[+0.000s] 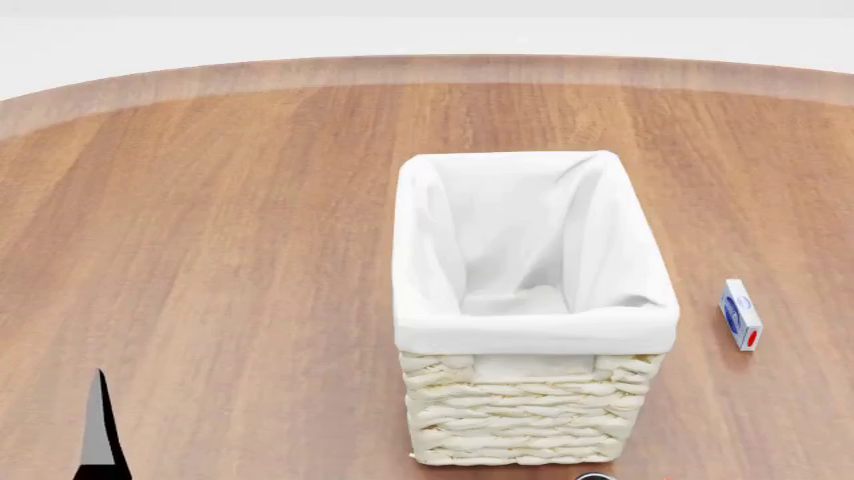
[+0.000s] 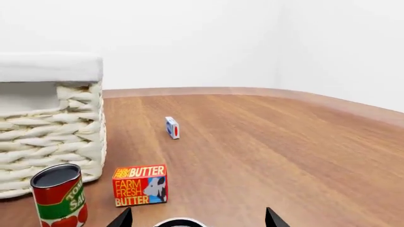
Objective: Pick up the alphabet soup and put it in the basket.
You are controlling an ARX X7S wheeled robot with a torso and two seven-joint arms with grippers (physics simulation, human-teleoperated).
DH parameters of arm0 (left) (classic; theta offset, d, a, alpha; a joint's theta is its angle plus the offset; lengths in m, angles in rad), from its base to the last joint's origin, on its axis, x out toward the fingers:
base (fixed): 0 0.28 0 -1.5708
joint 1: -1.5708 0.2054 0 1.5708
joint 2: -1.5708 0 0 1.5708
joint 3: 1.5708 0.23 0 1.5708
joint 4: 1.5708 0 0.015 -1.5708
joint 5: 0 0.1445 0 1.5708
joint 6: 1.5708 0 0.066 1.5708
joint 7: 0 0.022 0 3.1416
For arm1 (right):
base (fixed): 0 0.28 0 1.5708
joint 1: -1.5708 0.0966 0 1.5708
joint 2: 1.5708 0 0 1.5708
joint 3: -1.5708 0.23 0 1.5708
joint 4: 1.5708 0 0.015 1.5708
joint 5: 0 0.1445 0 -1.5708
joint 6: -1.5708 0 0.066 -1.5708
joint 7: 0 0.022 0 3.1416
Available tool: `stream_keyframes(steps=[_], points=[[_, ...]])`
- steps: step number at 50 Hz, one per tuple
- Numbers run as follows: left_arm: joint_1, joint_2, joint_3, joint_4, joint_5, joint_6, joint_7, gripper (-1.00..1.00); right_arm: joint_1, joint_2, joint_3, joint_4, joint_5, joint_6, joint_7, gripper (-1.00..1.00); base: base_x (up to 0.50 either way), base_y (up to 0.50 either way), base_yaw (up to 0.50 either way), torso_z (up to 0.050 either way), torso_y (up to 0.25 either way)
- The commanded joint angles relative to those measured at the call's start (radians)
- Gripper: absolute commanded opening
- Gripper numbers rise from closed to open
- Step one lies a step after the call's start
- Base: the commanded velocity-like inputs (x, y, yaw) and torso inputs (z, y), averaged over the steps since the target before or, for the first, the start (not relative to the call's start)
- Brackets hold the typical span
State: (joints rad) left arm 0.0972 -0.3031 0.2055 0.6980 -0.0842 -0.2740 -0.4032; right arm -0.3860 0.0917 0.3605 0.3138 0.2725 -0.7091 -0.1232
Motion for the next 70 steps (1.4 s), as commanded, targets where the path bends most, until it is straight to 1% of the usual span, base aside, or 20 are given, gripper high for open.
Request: stream_keyframes(steps=[1, 18, 35, 40, 50, 59, 63, 64, 70], points=[[-0.002, -0.004, 0.002, -0.006, -0.005, 0.001, -0.006, 1.00, 0.026, 0.005, -0.024, 0.018, -0.025, -0.009, 0.014, 1.00, 0.00, 0.00, 0.00, 0.000, 0.000], [-0.004, -0.008, 0.010, -0.018, -0.008, 0.008, -0.013, 1.00, 0.107, 0.007, -0.046, 0.187, -0.050, -0.074, 0.021, 1.00, 0.00, 0.00, 0.00, 0.000, 0.000], [-0.005, -0.014, 0.015, -0.020, -0.012, 0.010, -0.020, 1.00, 0.193, 0.014, -0.057, 0.344, -0.037, -0.123, 0.014, 1.00, 0.00, 0.00, 0.00, 0.000, 0.000], [-0.007, -0.016, 0.013, -0.017, -0.016, 0.006, -0.023, 1.00, 0.223, 0.015, -0.058, 0.421, -0.027, -0.158, -0.001, 1.00, 0.00, 0.00, 0.00, 0.000, 0.000], [-0.009, -0.019, 0.016, -0.021, -0.020, 0.010, -0.025, 1.00, 0.232, 0.016, -0.067, 0.433, -0.027, -0.155, 0.002, 1.00, 0.00, 0.00, 0.00, 0.000, 0.000], [-0.009, -0.023, 0.016, -0.024, -0.023, 0.014, -0.029, 1.00, 0.269, 0.018, -0.073, 0.514, -0.029, -0.188, -0.008, 1.00, 0.00, 0.00, 0.00, 0.000, 0.000], [-0.008, -0.023, 0.017, -0.025, -0.024, 0.016, -0.030, 1.00, 0.266, 0.017, -0.075, 0.508, -0.027, -0.185, -0.006, 1.00, 0.00, 0.00, 0.00, 0.000, 0.000], [-0.008, -0.024, 0.017, -0.026, -0.023, 0.016, -0.031, 1.00, 0.267, 0.018, -0.074, 0.512, -0.026, -0.188, -0.006, -1.00, 0.00, 0.00, 0.00, 0.000, 0.000], [-0.008, -0.025, 0.016, -0.024, -0.026, 0.016, -0.034, 1.00, 0.275, 0.017, -0.077, 0.527, -0.019, -0.198, -0.012, -1.00, 0.00, 0.00, 0.00, 0.000, 0.000]])
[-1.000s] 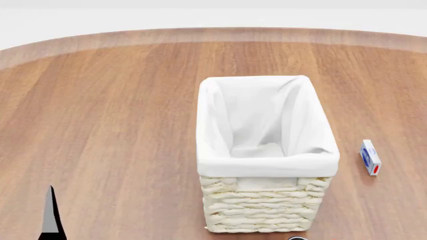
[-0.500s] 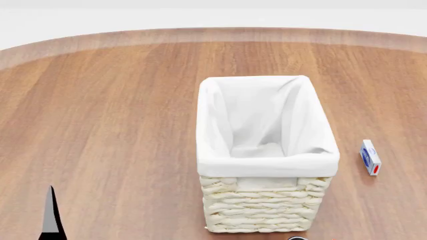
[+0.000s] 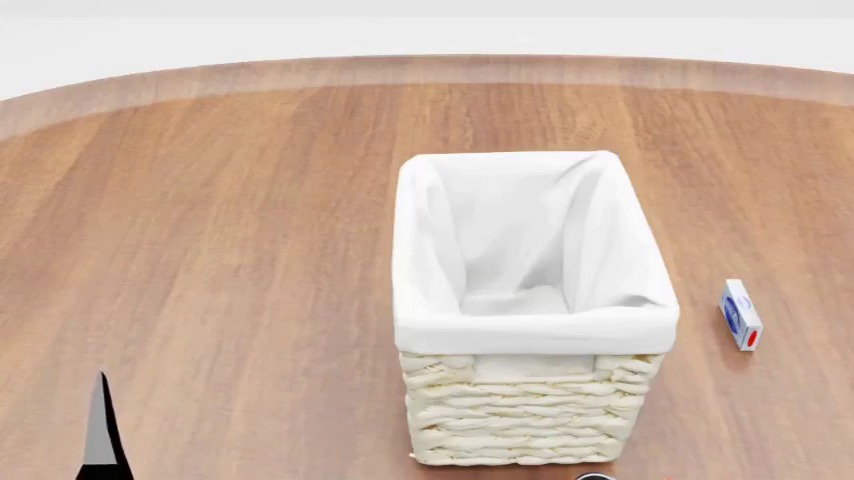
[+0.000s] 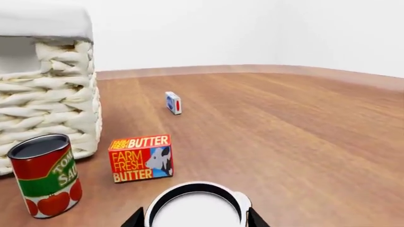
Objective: Pick up the alphabet soup and put it in the basket.
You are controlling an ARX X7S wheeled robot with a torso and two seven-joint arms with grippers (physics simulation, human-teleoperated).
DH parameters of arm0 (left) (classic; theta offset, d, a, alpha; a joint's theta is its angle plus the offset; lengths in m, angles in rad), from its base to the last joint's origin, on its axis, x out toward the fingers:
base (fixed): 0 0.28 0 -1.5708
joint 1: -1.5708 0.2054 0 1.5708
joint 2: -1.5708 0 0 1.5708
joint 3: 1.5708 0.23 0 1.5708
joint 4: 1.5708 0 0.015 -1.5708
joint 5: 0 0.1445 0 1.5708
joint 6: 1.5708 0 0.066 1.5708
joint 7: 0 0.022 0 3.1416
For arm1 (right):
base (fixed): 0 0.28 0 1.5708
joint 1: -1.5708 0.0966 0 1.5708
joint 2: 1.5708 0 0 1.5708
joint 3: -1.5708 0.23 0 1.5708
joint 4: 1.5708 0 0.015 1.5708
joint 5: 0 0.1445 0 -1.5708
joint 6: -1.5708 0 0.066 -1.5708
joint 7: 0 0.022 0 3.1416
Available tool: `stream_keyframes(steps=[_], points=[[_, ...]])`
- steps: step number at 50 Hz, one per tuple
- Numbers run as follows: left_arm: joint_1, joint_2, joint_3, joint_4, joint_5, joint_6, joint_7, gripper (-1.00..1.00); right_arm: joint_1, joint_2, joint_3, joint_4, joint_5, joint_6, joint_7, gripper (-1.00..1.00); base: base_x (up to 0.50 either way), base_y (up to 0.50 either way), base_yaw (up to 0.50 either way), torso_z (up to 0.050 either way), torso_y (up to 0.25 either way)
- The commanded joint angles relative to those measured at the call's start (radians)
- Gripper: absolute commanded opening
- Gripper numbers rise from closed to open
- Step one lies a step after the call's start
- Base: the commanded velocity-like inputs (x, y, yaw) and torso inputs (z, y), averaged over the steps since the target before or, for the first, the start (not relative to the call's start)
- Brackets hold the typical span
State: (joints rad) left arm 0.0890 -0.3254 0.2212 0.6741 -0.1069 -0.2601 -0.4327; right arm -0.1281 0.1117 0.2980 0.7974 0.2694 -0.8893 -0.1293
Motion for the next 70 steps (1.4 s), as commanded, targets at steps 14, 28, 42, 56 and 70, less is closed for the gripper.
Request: stream_keyframes(steps=[14, 28, 42, 56, 70], points=[[0.000, -0.006, 0.001, 0.000, -0.005, 0.001, -0.011, 1.00, -0.091, -0.004, -0.033, -0.324, -0.027, 0.158, 0.077, -1.00, 0.00, 0.00, 0.00, 0.000, 0.000], [0.000, -0.009, 0.003, -0.005, -0.008, 0.005, -0.016, 1.00, -0.212, 0.061, -0.036, -0.979, -0.043, 0.526, 0.231, -1.00, 0.00, 0.00, 0.00, 0.000, 0.000], [-0.002, -0.014, 0.004, 0.001, -0.012, -0.002, -0.021, 1.00, -0.184, 0.140, -0.020, -1.300, -0.006, 0.837, 0.328, -1.00, 0.00, 0.00, 0.00, 0.000, 0.001], [-0.007, -0.017, 0.006, -0.010, -0.018, 0.002, -0.022, 1.00, 0.021, 0.262, -0.055, -1.533, 0.070, 1.214, 0.428, -1.00, 0.00, 0.00, 0.00, 0.000, 0.001], [-0.007, -0.020, 0.008, -0.010, -0.020, 0.002, -0.028, 1.00, 0.377, 0.325, -0.211, -1.555, 0.124, 1.452, 0.443, -1.00, 0.00, 0.00, 0.00, 0.000, 0.000]])
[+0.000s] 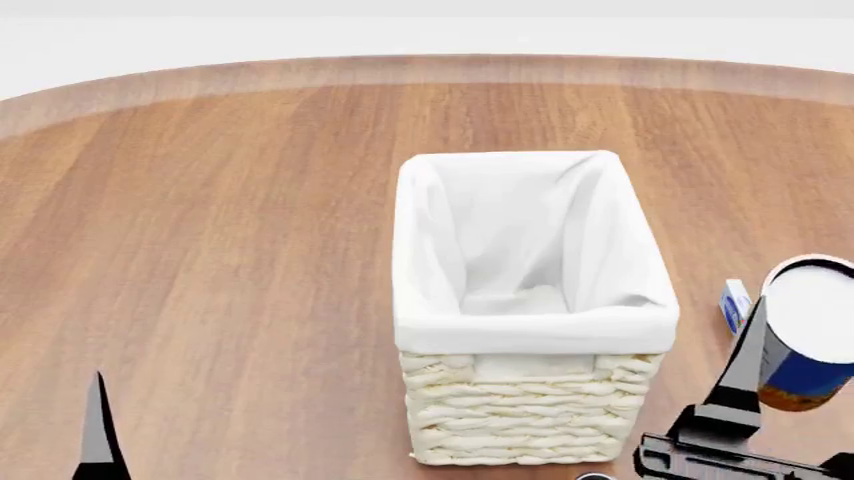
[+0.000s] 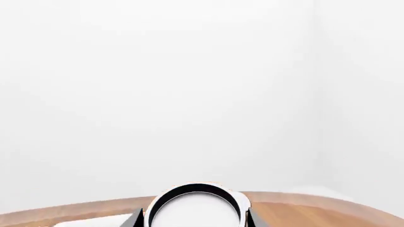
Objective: Pick up the alphabet soup and put it in the basket.
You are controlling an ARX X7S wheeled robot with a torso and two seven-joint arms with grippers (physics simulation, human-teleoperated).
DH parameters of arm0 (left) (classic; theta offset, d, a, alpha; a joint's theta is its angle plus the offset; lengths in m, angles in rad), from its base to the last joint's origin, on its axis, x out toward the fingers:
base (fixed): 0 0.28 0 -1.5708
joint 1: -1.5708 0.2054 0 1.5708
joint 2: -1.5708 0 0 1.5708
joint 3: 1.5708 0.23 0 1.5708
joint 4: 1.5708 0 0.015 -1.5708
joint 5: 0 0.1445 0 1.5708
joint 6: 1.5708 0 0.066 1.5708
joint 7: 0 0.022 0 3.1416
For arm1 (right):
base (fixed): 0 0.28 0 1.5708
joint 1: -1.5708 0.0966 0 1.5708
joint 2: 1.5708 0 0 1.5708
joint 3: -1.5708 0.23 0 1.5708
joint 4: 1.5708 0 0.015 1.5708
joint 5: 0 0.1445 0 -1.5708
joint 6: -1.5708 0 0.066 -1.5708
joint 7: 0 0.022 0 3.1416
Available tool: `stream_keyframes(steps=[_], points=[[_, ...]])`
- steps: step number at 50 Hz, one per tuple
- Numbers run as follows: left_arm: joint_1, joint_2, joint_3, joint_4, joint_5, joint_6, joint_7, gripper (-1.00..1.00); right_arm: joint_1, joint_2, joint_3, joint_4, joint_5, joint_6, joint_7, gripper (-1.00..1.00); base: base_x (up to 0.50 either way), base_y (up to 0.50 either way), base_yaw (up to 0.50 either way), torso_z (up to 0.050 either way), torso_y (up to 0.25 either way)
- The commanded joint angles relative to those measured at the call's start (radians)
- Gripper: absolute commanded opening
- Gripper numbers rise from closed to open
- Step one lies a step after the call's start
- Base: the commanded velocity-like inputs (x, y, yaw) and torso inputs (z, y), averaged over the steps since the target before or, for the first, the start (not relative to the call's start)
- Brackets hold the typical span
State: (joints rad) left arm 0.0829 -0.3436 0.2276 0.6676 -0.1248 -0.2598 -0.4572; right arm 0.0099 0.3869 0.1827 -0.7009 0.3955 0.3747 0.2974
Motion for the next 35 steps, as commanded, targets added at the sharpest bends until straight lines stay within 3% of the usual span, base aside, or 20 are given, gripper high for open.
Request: stream_keyframes(steps=[1, 17, 35], points=[[-0.001, -0.002, 0.002, -0.004, -0.003, 0.002, -0.003, 1.00, 0.256, 0.046, -0.097, -0.052, 0.011, 0.192, 0.010, -1.00, 0.00, 0.00, 0.00, 0.000, 0.000], [-0.004, -0.007, 0.002, -0.003, -0.006, -0.001, -0.009, 1.00, 0.635, 0.000, -0.274, 0.188, -0.001, 0.263, -0.041, -1.00, 0.00, 0.00, 0.00, 0.000, 0.001], [-0.003, -0.012, 0.002, 0.010, -0.008, -0.009, -0.019, 1.00, 0.935, -0.108, -0.361, 0.631, -0.016, 0.159, -0.161, -1.00, 0.00, 0.00, 0.00, 0.000, 0.001]])
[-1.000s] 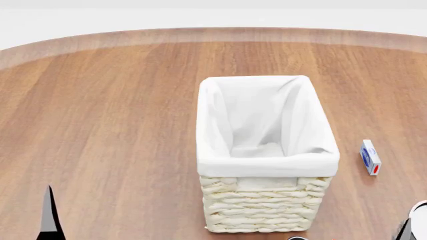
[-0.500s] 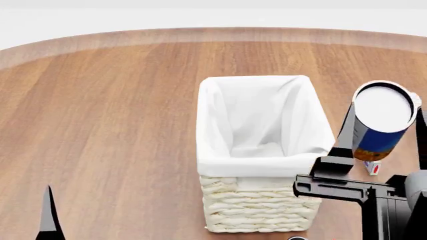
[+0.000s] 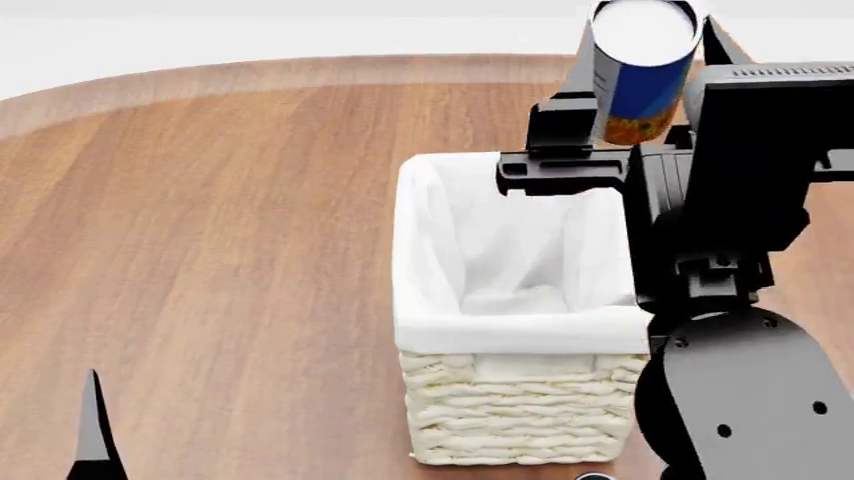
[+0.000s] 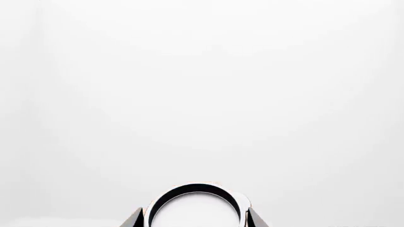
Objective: Pick up the alphabet soup and put it in the basket.
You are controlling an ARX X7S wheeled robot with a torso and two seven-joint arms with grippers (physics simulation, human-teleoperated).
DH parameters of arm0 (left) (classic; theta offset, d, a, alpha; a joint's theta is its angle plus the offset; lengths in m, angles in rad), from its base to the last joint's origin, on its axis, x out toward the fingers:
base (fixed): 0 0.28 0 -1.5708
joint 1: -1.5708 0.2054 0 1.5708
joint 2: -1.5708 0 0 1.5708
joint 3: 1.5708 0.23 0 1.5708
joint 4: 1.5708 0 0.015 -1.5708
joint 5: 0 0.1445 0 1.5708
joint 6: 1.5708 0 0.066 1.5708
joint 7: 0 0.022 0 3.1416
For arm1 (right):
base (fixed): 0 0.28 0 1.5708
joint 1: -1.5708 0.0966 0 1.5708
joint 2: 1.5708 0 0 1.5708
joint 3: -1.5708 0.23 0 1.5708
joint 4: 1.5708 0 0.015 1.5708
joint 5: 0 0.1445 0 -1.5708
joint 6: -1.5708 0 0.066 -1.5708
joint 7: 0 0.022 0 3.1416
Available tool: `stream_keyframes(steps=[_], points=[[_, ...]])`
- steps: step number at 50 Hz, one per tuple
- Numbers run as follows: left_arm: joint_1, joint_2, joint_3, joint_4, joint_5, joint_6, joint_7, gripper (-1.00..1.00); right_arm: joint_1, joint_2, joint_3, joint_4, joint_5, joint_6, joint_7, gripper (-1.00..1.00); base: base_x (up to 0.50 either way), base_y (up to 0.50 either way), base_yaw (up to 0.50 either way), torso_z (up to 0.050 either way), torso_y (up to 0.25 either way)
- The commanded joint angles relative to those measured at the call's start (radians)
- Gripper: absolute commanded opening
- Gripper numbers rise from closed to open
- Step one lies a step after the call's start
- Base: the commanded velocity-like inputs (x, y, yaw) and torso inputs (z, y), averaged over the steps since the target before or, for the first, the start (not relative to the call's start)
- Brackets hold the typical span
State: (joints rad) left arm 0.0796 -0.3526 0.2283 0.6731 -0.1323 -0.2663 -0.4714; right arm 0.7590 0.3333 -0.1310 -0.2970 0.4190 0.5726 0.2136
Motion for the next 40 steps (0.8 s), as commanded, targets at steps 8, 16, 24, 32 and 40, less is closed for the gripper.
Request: stream_keyframes(steps=[8, 16, 24, 32, 40], points=[[-0.001, -0.006, -0.002, 0.002, -0.006, -0.001, -0.006, 1.00, 0.349, -0.111, -0.096, 0.543, -0.083, -0.142, -0.149, -1.00, 0.00, 0.00, 0.00, 0.000, 0.001], [0.000, -0.006, 0.004, 0.001, -0.003, -0.001, -0.010, 1.00, 0.513, -0.165, -0.135, 0.889, -0.136, -0.266, -0.208, -1.00, 0.00, 0.00, 0.00, 0.000, 0.001], [-0.001, -0.007, 0.003, -0.008, -0.006, 0.006, -0.012, 1.00, 0.685, -0.216, -0.131, 1.306, -0.153, -0.436, -0.271, -1.00, 0.00, 0.00, 0.00, 0.000, 0.000], [-0.004, -0.007, 0.009, -0.015, -0.002, 0.008, -0.014, 1.00, 0.807, -0.258, -0.139, 1.605, -0.225, -0.530, -0.313, -1.00, 0.00, 0.00, 0.00, 0.000, 0.001], [-0.004, -0.009, 0.007, -0.023, -0.007, 0.015, -0.015, 1.00, 0.799, -0.270, -0.101, 1.606, -0.315, -0.453, -0.356, -1.00, 0.00, 0.00, 0.00, 0.000, 0.001]])
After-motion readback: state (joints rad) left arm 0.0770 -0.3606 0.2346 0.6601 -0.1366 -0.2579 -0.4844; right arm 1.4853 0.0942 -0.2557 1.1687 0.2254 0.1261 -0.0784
